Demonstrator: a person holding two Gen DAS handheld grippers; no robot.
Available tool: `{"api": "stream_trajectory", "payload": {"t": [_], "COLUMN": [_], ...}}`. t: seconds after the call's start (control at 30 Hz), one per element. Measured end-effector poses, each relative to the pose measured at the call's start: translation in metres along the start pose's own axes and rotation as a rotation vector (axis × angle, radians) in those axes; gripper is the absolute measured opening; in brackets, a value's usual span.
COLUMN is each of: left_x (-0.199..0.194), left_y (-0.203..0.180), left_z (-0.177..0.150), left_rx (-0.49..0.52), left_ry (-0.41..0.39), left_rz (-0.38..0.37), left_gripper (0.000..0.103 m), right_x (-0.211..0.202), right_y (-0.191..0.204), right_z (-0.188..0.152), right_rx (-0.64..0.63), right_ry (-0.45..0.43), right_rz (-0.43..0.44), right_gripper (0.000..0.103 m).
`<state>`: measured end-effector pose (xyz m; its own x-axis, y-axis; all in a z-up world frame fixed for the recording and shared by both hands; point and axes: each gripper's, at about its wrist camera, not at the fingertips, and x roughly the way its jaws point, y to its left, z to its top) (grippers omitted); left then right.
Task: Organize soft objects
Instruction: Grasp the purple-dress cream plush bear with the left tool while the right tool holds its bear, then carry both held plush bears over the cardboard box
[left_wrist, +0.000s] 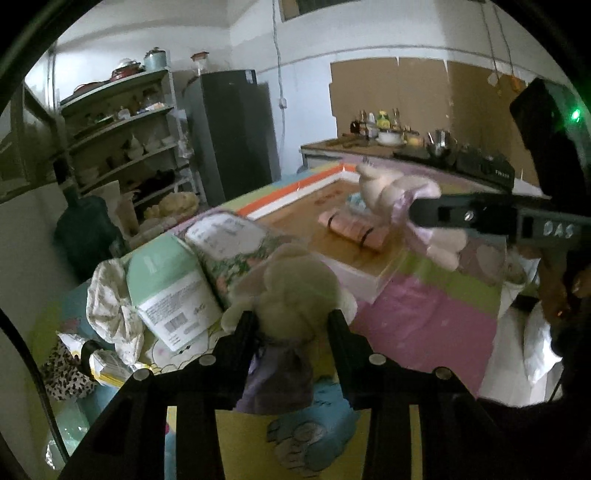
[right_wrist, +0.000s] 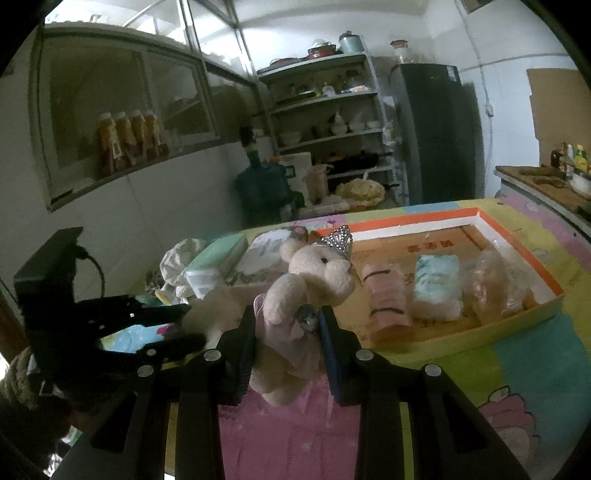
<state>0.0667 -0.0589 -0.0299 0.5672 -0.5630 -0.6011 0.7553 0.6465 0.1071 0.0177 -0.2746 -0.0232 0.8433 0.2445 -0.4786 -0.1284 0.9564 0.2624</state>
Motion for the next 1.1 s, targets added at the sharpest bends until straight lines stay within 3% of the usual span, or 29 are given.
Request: {"api": "stream_trajectory", "payload": {"t": [0.3,0.7,1.1], "left_x": [-0.003,0.016,0.065], "left_y": [-0.033,-0.061,-0.076], "left_z": [0.026,0.076,0.126], "left_rx": [0.011,-0.073,-0.181], "left_ry": [-0.060,-0.129,-0.113], "left_rz": [0.008,0.022,0.030], "left_gripper": [0.040,0.040,0.040], "right_x": [-0.018,-0.041,-0.057], "right_y": [-0.019,-0.062,-0.115], "right_z": [0.008,0.023,0.046], "right_rx": [0.019,0.025,-0.022], "right_ry": [-0.047,-0.108,-0.151], "right_rz": [-0.040,-0.111,-0.193], "right_gripper": [0.033,0.033,0.033]}}
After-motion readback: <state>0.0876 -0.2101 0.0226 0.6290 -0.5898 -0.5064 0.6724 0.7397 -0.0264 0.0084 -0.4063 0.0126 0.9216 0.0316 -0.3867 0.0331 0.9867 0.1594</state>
